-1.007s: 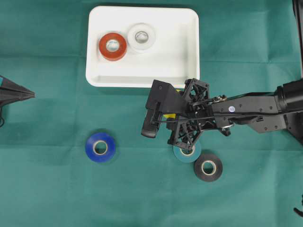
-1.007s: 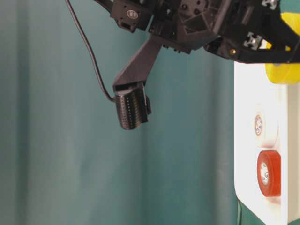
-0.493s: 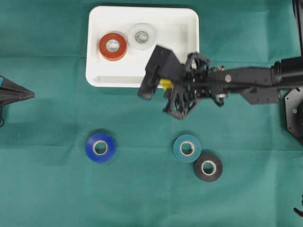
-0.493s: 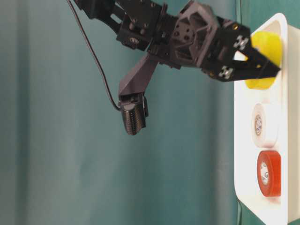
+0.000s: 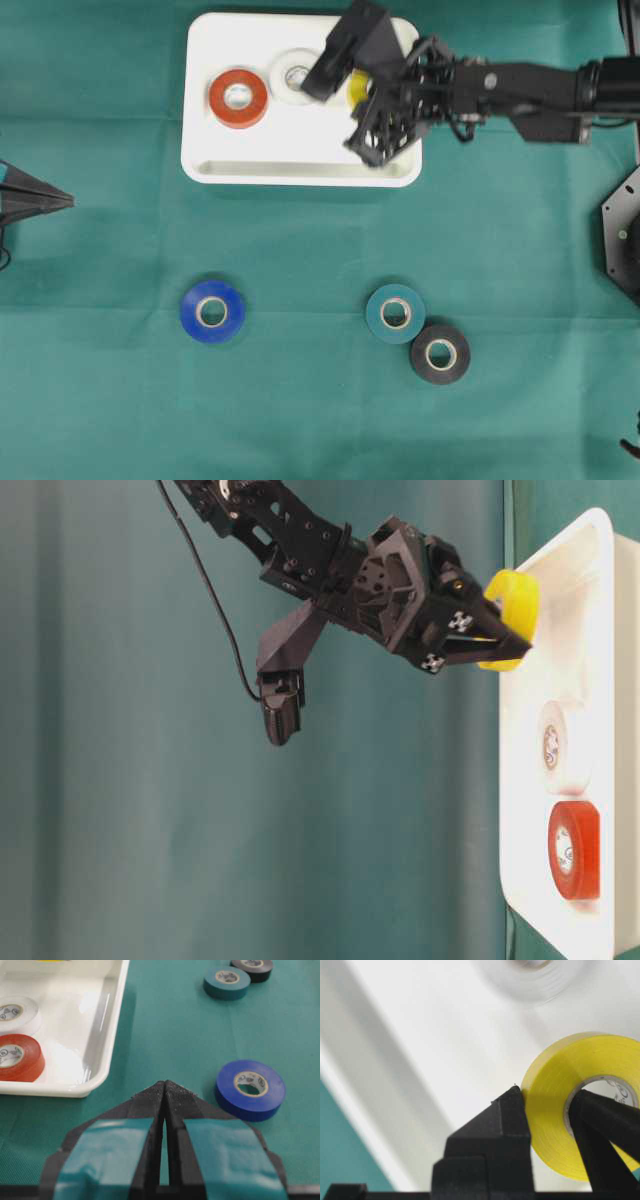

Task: Put the tape into the white case with the right arm.
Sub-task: 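Lift the yellow roll and carry it into the white tray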

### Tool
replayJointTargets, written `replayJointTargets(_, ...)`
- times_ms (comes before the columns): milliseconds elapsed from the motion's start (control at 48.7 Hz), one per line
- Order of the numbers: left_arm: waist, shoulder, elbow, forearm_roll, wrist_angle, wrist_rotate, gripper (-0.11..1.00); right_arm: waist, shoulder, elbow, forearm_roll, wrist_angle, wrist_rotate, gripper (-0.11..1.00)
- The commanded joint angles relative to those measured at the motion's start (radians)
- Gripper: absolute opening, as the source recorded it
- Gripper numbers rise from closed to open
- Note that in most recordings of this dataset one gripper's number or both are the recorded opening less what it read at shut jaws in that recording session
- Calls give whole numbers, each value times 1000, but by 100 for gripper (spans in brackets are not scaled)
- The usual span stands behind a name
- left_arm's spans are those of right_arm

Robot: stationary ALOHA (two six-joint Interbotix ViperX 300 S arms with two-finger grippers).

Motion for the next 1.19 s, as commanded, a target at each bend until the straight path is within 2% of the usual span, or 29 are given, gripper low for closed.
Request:
replayJointTargets(0,3,8,-6,0,-5,0,0,-20,-15,-9,-8,-29,0,2)
replayJointTargets(226,3,8,20,0,-2,0,0,-54,9,-11,-9,-60,0,2)
replayJointTargets(411,3,-6,29,2,-5,0,0,-55,9,-8,-14,-67,0,2)
replayJointTargets(678,3,-61,49,2,3,3,0,-55,9,23,-46,-120,0,2)
replayJointTargets(925,3,-66,52,0,3,3,0,-55,9,37,-44,-152,3,3)
replayJointTargets(1007,3,-66,52,0,3,3,0,-55,9,37,-46,-152,3,17)
replayJointTargets(1171,3,-66,52,2,3,3,0,-55,8,37,-46,-141,5,64)
